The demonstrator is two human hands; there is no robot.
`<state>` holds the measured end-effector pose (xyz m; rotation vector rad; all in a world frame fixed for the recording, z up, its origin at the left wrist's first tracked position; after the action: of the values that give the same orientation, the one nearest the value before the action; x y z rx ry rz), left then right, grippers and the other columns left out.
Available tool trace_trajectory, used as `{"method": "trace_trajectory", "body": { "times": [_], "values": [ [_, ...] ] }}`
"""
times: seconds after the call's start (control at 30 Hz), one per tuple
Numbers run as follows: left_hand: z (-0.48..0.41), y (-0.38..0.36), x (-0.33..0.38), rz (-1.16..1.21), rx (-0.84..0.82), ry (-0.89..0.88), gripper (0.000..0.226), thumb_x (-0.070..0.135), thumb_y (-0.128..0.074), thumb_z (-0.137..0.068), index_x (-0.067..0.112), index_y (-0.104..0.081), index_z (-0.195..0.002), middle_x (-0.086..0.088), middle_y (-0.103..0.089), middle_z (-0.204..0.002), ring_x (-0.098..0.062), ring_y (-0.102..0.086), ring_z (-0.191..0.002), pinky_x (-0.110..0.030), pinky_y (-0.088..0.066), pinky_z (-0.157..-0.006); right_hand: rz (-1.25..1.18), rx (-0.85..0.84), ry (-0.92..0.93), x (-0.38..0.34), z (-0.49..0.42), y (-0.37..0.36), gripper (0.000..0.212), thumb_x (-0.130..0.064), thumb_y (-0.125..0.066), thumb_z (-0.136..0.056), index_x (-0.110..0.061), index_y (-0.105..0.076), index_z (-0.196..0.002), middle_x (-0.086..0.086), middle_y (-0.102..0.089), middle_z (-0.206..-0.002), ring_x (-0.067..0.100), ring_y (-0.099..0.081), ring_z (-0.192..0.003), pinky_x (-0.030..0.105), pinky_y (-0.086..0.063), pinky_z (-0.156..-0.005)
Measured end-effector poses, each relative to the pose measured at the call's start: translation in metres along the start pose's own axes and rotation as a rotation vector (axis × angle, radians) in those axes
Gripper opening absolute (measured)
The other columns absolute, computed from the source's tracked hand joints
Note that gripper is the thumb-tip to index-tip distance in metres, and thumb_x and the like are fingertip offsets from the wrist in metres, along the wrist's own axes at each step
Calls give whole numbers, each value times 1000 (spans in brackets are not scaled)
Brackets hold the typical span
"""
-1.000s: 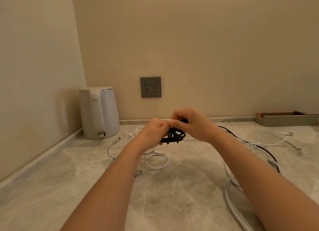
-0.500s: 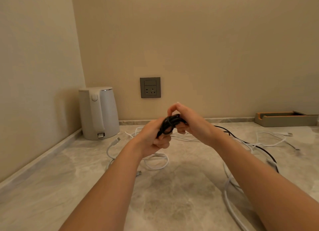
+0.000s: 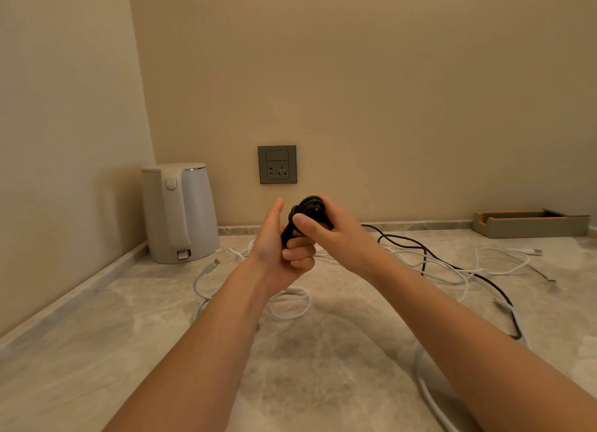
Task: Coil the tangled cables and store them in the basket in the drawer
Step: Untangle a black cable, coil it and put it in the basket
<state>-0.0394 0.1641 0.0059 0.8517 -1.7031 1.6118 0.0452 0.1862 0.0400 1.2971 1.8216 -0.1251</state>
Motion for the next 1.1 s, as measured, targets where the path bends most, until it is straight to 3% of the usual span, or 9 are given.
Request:
{"method": "trace_trajectory", "body": {
  "times": [0.1,0.2,0.3,0.4,0.57,0.77,0.93,1.1],
  "values": [
    [4,2,1,-141,-15,5,63,76,-39,-78,14,-40,-63,7,-25,-39,-4,-23,-29,-16,-18,-32,-27,-53,-72,2,-1,2,2,-29,-56,-93,-29,-54,-92,-9,-60,-84,-2,-60,-79,14,-47,-69],
    [7,1,-1,-270,-39,46,58,72,-49,-69,17,-35,-62,6,-23,-46,-5,-22,-32,-16,-19,-32,14,-109,-139,6,0,3,4,-32,-53,-94,-28,-52,-95,-13,-55,-79,-12,-51,-63,7,-38,-57],
    [8,4,-3,-360,2,83,51,63,-50,-79,18,-35,-61,6,-20,-50,-5,-21,-33,-17,-21,-31,49,-131,-180,12,2,3,14,-33,-53,-94,-24,-51,-105,-14,-54,-80,-13,-49,-59,7,-37,-55],
    [7,3,-4,-407,35,116,52,61,-37,-88,17,-34,-59,5,-22,-49,-7,-20,-34,-17,-18,-33,59,9,-176,13,2,6,28,-36,-56,-92,-13,-51,-108,-8,-54,-76,-8,-48,-54,8,-36,-53],
    [0,-2,-10,-531,122,46,46,42,-21,-93,13,-44,-66,1,-29,-53,-11,-24,-41,-19,-21,-39,174,109,-213,20,6,10,40,-47,-58,-88,-11,-48,-105,2,-60,-81,11,-53,-68,26,-43,-64],
    [-3,5,0,-582,269,-128,38,35,-25,-97,14,-52,-81,-6,-45,-63,-8,-22,-38,-16,-19,-38,110,48,-367,27,4,2,49,-51,-53,-89,-11,-38,-112,-3,-57,-81,-7,-48,-43,9,-36,-47],
    [-4,4,2,-599,191,-181,53,50,-20,-101,11,-55,-102,-8,-53,-66,-8,-27,-37,-16,-24,-39,61,91,-414,29,3,7,57,-56,-55,-86,-9,-37,-114,2,-55,-87,4,-45,-57,18,-37,-55],
    [-4,3,3,-531,193,-222,48,43,-21,-103,13,-58,-94,-6,-48,-62,-6,-22,-35,-15,-20,-38,55,111,-413,26,4,6,53,-53,-55,-88,-10,-37,-113,0,-59,-84,-2,-53,-56,18,-38,-53]
  ]
}}
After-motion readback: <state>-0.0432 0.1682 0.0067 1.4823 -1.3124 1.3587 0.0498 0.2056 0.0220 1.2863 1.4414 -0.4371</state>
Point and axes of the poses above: each hand's wrist, its own z-axis away from the middle knuckle, its own y-axis out of the back of the hand, x = y × z, the point moved 5 cm from there along -z, towards the middle knuckle
